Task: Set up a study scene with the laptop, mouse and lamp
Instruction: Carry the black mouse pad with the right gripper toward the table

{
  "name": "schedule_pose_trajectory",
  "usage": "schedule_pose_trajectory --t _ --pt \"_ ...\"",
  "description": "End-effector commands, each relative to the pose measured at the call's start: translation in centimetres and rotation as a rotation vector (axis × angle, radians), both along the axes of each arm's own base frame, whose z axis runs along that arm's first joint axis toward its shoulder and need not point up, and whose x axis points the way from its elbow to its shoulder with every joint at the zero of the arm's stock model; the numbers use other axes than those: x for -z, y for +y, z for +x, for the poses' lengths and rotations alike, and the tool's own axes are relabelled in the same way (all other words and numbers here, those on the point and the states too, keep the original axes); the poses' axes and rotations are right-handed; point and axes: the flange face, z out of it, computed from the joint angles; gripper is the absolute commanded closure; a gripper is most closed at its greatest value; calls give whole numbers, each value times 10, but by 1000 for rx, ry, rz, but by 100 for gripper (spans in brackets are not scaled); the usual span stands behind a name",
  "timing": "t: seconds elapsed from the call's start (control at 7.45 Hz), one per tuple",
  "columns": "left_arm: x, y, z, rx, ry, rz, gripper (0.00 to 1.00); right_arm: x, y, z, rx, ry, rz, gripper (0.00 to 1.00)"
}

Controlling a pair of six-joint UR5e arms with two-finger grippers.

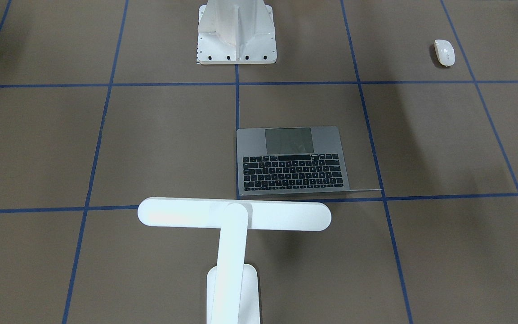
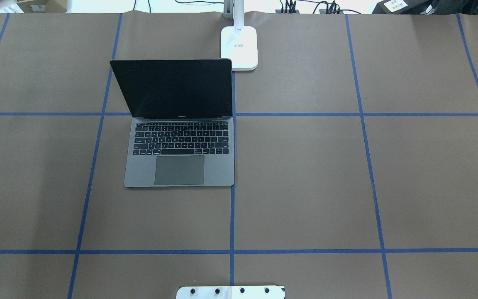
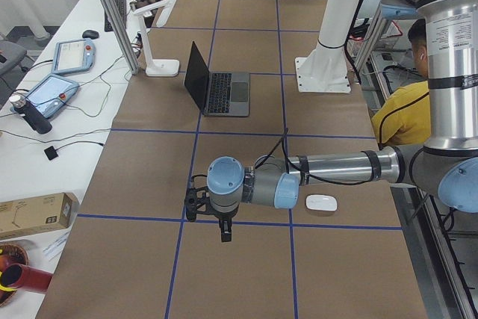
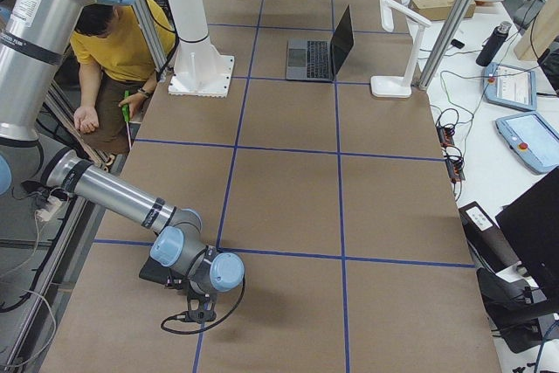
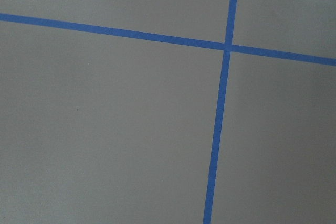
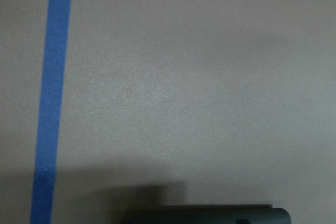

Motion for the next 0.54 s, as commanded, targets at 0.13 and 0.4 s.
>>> schedule_pose_trajectory --t 0.13,0.4 --pt "0 0 0 0 0 -1 0 23 -17 -4 31 -22 86 100" --pt "0 0 0 0 0 1 0 37 -26 -6 33 -29 116 100"
